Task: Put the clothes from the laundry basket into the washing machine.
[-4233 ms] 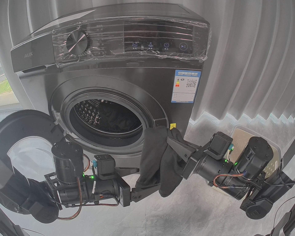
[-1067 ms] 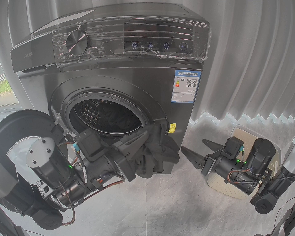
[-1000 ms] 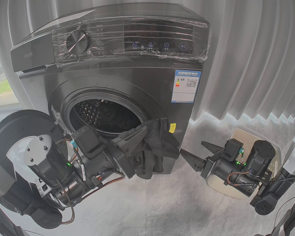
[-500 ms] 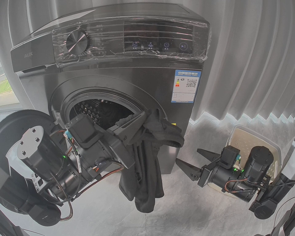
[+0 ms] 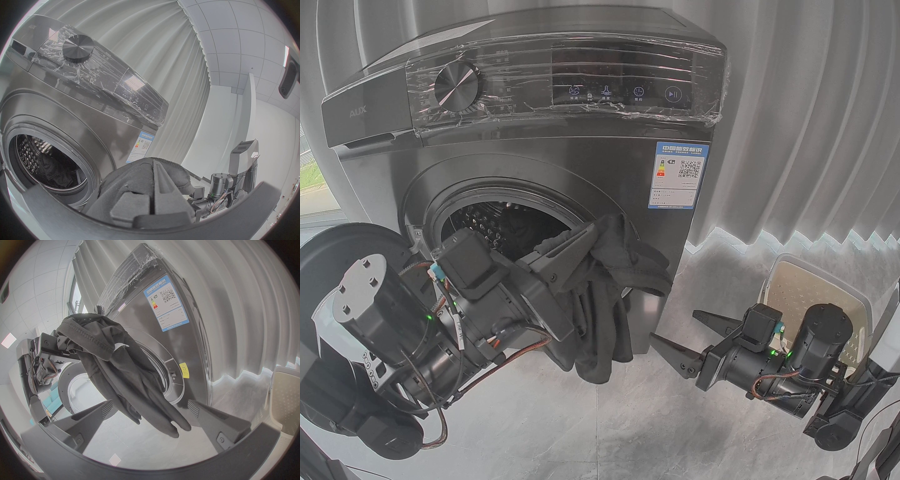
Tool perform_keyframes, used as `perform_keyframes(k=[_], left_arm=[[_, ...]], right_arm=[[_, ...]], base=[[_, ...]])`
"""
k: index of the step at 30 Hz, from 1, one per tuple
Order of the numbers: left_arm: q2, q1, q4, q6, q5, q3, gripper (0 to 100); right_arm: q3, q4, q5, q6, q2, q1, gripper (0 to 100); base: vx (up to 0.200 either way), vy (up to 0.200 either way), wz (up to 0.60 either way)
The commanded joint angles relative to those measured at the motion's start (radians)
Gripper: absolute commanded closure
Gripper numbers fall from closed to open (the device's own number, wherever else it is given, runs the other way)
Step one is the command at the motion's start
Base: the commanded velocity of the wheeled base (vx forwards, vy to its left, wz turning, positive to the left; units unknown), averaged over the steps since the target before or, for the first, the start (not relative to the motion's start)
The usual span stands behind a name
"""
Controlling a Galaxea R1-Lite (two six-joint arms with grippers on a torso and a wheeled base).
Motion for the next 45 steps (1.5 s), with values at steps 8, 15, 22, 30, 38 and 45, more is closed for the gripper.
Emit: perform_keyframes(k=[8,15,22,30,38,45], left_arm=[[0.000,0.000,-0.001,0.000,-0.004,-0.001,100],[0.042,-0.038,-0.002,0.000,0.004,-0.046,100],[0.035,-0.035,-0.001,-0.002,0.004,-0.044,100],[0.043,-0.030,0.001,-0.003,0.033,-0.049,100],[0.045,-0.030,0.002,-0.005,0.035,-0.049,100],[0.046,-0.030,0.002,-0.005,0.035,-0.051,100]], right_arm=[[-0.013,-0.002,-0.002,-0.003,0.000,-0.007,0],[-0.037,0.000,-0.002,-0.004,0.071,0.062,0],[-0.157,-0.002,0.001,-0.007,0.217,0.077,0],[-0.253,-0.002,0.004,-0.012,0.281,0.077,0],[-0.260,-0.003,0.003,-0.012,0.287,0.088,0],[-0.342,-0.003,0.006,-0.009,0.362,0.058,0]], base=[[0.000,0.000,0.00],[0.000,0.000,0.00],[0.000,0.000,0.00],[0.000,0.000,0.00],[0.000,0.000,0.00],[0.000,0.000,0.00]])
